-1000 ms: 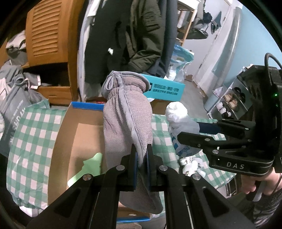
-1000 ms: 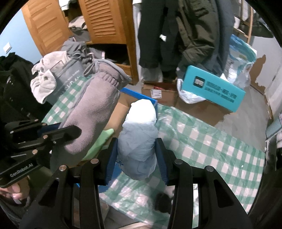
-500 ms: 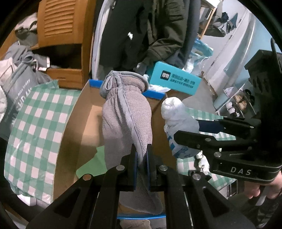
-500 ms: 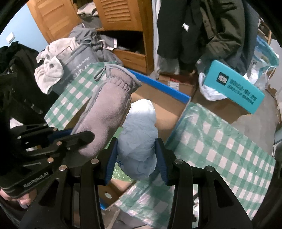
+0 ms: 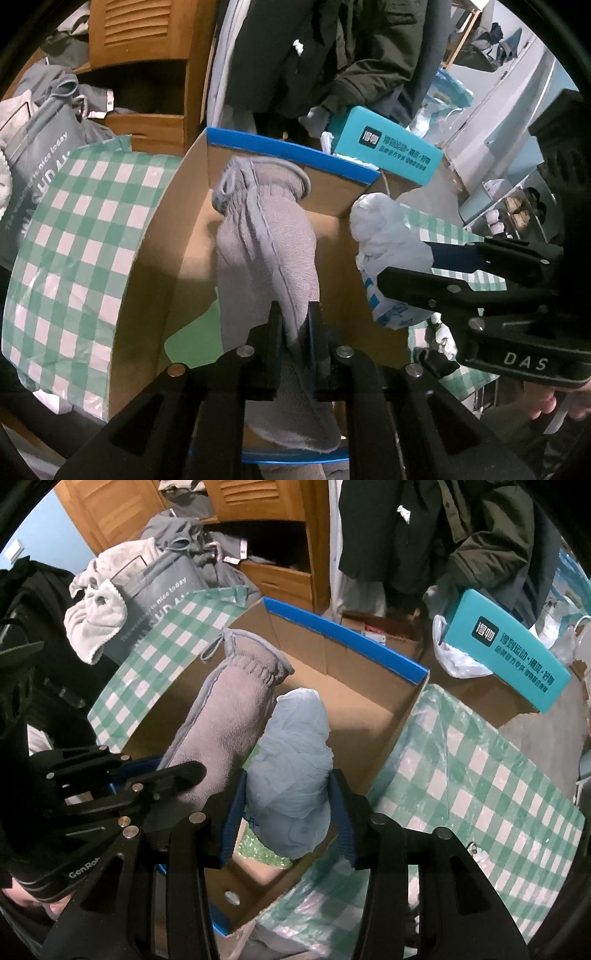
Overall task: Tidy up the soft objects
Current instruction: 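Lower the grey sleeve and blue cloth into the box and open both grippers, then move both tools back over the white crumpled plastic pile on the table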
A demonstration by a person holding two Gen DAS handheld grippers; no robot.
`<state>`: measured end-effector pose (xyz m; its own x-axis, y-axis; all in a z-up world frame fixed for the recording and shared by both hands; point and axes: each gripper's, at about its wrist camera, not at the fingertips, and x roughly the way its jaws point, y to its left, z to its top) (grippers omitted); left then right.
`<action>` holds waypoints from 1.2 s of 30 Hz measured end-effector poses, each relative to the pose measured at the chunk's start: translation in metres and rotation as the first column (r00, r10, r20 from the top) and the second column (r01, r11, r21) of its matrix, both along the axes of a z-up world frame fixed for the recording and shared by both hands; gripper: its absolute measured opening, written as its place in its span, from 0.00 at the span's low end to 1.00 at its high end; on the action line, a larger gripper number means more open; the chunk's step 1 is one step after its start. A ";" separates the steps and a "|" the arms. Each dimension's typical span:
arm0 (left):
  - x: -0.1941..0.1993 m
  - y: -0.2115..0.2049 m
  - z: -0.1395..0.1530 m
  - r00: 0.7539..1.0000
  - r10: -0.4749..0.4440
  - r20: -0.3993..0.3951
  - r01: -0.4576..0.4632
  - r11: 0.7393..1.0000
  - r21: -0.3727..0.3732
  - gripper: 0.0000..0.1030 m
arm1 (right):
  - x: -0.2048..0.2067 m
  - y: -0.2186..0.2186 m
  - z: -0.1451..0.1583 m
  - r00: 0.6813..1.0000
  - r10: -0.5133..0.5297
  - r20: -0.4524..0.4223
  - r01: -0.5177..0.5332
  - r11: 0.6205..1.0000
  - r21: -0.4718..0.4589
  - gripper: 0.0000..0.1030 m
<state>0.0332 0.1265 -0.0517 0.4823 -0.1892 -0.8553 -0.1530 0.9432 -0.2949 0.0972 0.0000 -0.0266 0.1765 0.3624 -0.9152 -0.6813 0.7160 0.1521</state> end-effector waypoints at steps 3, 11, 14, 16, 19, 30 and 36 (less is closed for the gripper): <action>0.001 0.003 -0.002 1.000 0.019 -0.012 -0.019 1.000 -0.002 0.22 | -0.001 0.000 -0.002 1.000 0.004 0.008 -0.004 1.000 -0.016 0.47; -0.002 0.003 0.007 0.999 0.041 0.015 -0.042 0.999 0.025 0.42 | 0.002 -0.007 0.001 1.000 -0.015 0.015 0.015 1.000 -0.012 0.59; -0.003 0.000 0.009 0.999 0.031 0.020 -0.031 0.999 0.030 0.44 | 0.003 -0.012 0.006 0.999 -0.027 0.024 0.027 1.000 -0.007 0.60; -0.002 -0.002 0.011 0.999 0.024 0.023 -0.025 0.999 0.041 0.47 | 0.002 -0.016 0.009 0.999 -0.033 0.040 0.033 0.999 -0.012 0.64; -0.002 -0.007 0.013 1.000 0.013 0.028 -0.014 0.999 0.044 0.48 | 0.000 -0.023 0.014 0.997 -0.040 0.070 0.041 0.999 -0.021 0.67; 0.000 -0.038 0.025 0.996 -0.064 0.063 0.061 0.997 0.043 0.50 | -0.011 -0.054 0.033 0.986 -0.064 0.155 0.068 0.997 -0.024 0.70; 0.002 -0.063 0.026 0.991 -0.111 0.077 0.107 0.993 0.051 0.54 | -0.016 -0.073 0.043 0.977 -0.082 0.197 0.087 0.996 -0.020 0.70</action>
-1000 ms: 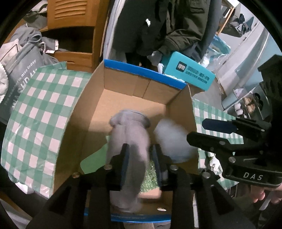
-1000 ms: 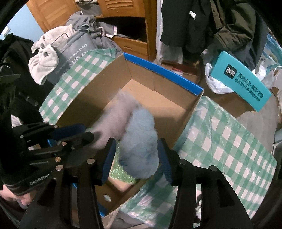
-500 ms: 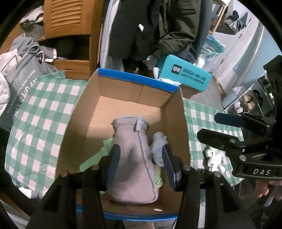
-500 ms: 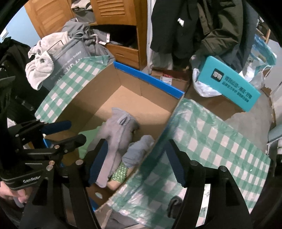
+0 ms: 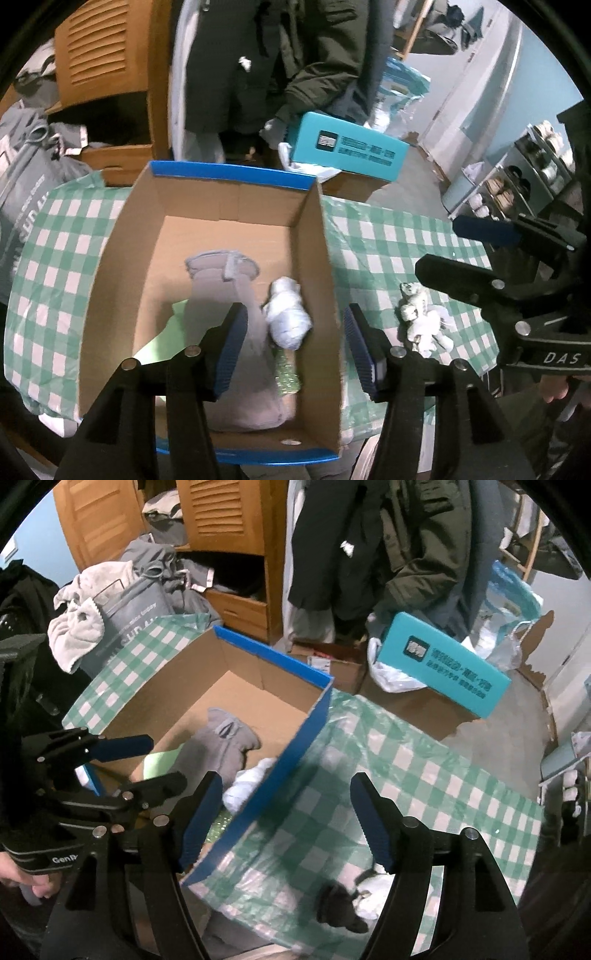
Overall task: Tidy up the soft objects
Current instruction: 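Move both tools back over the white crumpled plastic pile on the table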
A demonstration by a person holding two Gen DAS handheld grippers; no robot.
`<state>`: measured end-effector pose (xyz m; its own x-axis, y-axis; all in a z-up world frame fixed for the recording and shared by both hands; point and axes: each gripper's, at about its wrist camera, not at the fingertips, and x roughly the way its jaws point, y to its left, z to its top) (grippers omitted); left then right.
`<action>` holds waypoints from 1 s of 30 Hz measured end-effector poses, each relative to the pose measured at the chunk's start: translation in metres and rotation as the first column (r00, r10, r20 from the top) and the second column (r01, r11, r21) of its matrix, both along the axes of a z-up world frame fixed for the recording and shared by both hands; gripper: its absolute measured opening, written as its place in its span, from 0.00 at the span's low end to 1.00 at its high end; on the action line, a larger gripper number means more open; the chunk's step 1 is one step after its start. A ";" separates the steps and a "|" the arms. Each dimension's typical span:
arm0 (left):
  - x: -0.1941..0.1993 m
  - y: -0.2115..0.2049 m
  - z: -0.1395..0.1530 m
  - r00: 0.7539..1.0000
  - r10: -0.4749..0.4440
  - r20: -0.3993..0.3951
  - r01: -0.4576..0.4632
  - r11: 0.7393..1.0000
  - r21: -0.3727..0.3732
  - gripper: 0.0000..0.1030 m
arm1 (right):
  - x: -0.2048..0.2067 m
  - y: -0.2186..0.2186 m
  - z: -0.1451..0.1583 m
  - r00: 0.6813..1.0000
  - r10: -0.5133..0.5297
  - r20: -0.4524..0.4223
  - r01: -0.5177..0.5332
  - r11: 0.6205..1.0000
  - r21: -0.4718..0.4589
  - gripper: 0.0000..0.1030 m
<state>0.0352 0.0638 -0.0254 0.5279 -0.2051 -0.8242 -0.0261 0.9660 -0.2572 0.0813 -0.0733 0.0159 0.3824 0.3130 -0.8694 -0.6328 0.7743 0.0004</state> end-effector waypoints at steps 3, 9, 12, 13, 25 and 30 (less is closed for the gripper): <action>0.002 -0.011 -0.001 1.000 -0.016 0.000 0.016 1.000 -0.007 0.54 | -0.002 -0.012 0.004 1.000 -0.012 0.020 0.012 1.000 0.002 0.72; 0.007 -0.033 -0.002 0.999 -0.044 -0.004 0.043 0.999 -0.013 0.54 | -0.004 -0.036 0.004 0.999 -0.039 0.022 0.039 0.999 0.011 0.73; 0.009 -0.044 -0.003 0.998 -0.058 0.001 0.058 0.998 -0.011 0.56 | -0.005 -0.047 0.000 0.998 -0.051 0.027 0.051 0.999 -0.001 0.73; 0.010 -0.047 -0.003 0.998 -0.062 0.002 0.062 0.998 -0.009 0.58 | -0.005 -0.051 -0.001 0.998 -0.054 0.030 0.055 0.998 -0.004 0.73; 0.024 -0.097 -0.014 0.992 -0.125 -0.030 0.125 0.992 0.013 0.59 | 0.010 -0.110 -0.021 0.988 -0.151 -0.005 0.151 0.988 0.007 0.73; 0.027 -0.113 -0.023 0.988 -0.145 -0.056 0.146 0.989 0.006 0.59 | 0.017 -0.136 -0.026 0.981 -0.195 -0.014 0.195 0.981 0.014 0.72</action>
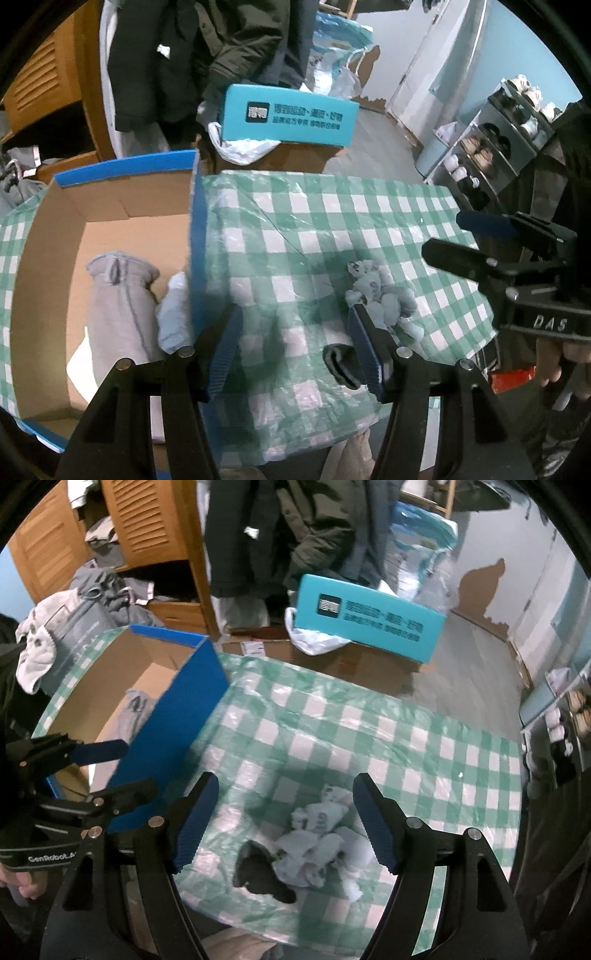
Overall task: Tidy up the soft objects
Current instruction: 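Move both tools back over the white crumpled plastic pile on the table, then grasp the grey sock with the right gripper while the left grasps the black sock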
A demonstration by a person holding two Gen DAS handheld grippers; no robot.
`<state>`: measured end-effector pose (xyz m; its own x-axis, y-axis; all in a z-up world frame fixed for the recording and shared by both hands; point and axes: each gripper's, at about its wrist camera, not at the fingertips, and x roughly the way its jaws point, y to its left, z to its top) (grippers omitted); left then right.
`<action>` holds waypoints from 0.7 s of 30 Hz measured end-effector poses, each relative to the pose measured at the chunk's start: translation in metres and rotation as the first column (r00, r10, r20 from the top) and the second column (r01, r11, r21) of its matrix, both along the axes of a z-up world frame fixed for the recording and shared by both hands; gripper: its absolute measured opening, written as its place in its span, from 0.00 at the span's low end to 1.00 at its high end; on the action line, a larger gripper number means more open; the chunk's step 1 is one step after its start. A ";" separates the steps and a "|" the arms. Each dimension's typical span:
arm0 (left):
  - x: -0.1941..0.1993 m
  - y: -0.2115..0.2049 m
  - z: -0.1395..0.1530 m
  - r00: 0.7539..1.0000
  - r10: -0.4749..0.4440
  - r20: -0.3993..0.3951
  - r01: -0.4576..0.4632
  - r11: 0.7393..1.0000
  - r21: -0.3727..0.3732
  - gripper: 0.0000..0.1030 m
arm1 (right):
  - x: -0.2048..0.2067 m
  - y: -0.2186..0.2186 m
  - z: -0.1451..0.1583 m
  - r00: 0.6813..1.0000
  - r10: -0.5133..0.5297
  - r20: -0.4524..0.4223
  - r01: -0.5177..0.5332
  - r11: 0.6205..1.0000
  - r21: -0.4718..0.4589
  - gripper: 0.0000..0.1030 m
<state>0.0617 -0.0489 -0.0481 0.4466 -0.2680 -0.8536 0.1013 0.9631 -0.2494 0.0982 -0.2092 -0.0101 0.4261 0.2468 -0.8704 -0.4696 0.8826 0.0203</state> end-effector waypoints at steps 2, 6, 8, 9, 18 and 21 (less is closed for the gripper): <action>0.001 -0.006 -0.003 1.000 -0.011 -0.009 0.011 1.000 -0.001 0.59 | 0.003 -0.009 -0.002 1.000 -0.017 -0.003 0.017 1.000 0.000 0.73; 0.003 -0.020 -0.008 0.999 -0.035 -0.021 0.036 0.999 0.014 0.59 | 0.007 -0.027 -0.008 0.999 -0.046 -0.016 0.046 0.999 0.000 0.72; 0.004 -0.023 -0.011 0.999 -0.043 -0.029 0.044 0.999 0.014 0.59 | 0.009 -0.034 -0.011 0.998 -0.060 -0.024 0.060 0.998 -0.002 0.72; 0.004 -0.026 -0.013 0.998 -0.047 -0.033 0.047 0.999 0.014 0.59 | 0.010 -0.037 -0.014 0.997 -0.067 -0.031 0.067 0.998 -0.002 0.72; 0.004 -0.043 -0.027 0.995 -0.075 -0.071 0.076 0.997 0.011 0.59 | 0.017 -0.065 -0.045 0.986 -0.123 -0.115 0.122 0.992 -0.018 0.72; 0.004 -0.050 -0.033 0.993 -0.083 -0.085 0.084 0.996 0.010 0.59 | 0.018 -0.073 -0.057 0.981 -0.140 -0.134 0.136 0.990 -0.041 0.72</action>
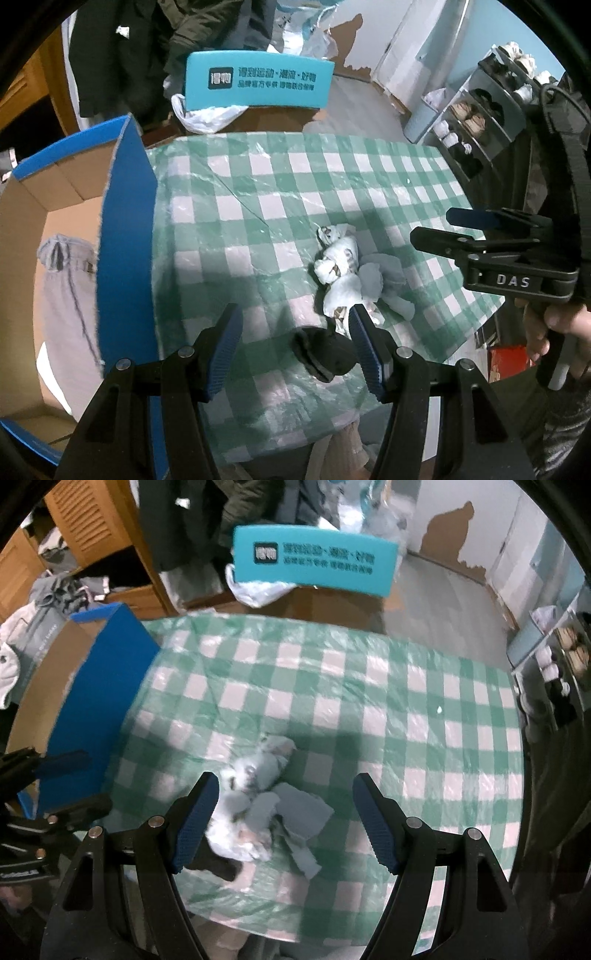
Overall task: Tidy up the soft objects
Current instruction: 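Grasp the grey sock with the right gripper while the left grasps the black sock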
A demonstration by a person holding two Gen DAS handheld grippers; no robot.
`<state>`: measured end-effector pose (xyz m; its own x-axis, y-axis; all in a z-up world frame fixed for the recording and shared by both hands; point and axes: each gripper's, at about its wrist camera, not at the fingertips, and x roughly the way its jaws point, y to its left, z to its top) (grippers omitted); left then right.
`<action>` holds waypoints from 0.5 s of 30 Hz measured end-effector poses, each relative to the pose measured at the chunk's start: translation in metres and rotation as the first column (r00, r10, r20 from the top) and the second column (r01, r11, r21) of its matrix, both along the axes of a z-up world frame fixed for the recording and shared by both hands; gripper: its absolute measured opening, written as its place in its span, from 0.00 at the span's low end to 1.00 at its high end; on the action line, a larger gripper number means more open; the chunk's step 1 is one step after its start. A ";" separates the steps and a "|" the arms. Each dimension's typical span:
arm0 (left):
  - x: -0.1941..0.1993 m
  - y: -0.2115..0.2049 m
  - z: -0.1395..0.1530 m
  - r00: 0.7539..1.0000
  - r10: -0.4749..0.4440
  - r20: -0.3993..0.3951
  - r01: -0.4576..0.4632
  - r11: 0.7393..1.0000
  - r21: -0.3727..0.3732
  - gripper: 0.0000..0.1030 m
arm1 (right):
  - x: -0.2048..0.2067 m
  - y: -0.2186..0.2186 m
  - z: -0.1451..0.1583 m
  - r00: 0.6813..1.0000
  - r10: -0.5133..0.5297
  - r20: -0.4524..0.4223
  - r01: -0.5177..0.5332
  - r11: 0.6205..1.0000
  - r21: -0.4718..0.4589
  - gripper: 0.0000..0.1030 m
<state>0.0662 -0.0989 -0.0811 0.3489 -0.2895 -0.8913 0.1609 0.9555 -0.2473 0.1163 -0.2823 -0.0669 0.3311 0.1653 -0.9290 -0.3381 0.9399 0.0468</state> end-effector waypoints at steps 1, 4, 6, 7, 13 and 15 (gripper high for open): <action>0.000 -0.002 -0.004 1.000 -0.001 -0.007 0.001 1.000 0.000 0.59 | 0.000 -0.002 -0.003 1.000 -0.004 -0.008 0.004 1.000 -0.004 0.72; 0.001 -0.006 -0.011 1.000 -0.002 -0.029 0.002 1.000 -0.005 0.59 | 0.001 -0.009 -0.016 0.999 -0.021 -0.045 0.021 1.000 0.004 0.72; 0.001 -0.009 -0.016 0.999 -0.003 -0.042 0.003 1.000 -0.009 0.59 | 0.002 -0.014 -0.023 0.997 -0.030 -0.067 0.030 1.000 0.000 0.72; 0.001 -0.011 -0.018 0.999 -0.006 -0.047 0.006 1.000 -0.007 0.59 | 0.002 -0.016 -0.028 0.996 -0.037 -0.075 0.037 0.999 -0.007 0.72; 0.001 -0.018 -0.031 0.997 -0.019 -0.073 0.020 1.000 0.009 0.59 | 0.004 -0.025 -0.050 0.986 -0.073 -0.147 0.073 0.997 -0.007 0.72; 0.001 -0.020 -0.035 0.996 -0.021 -0.085 0.022 1.000 0.005 0.59 | 0.005 -0.025 -0.057 0.983 -0.071 -0.167 0.071 0.997 -0.003 0.72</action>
<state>0.0675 -0.1184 -0.1160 0.2653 -0.2906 -0.9193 0.1603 0.9535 -0.2552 0.1209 -0.3076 -0.1242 0.1823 0.1500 -0.9717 -0.2575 0.9611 0.1000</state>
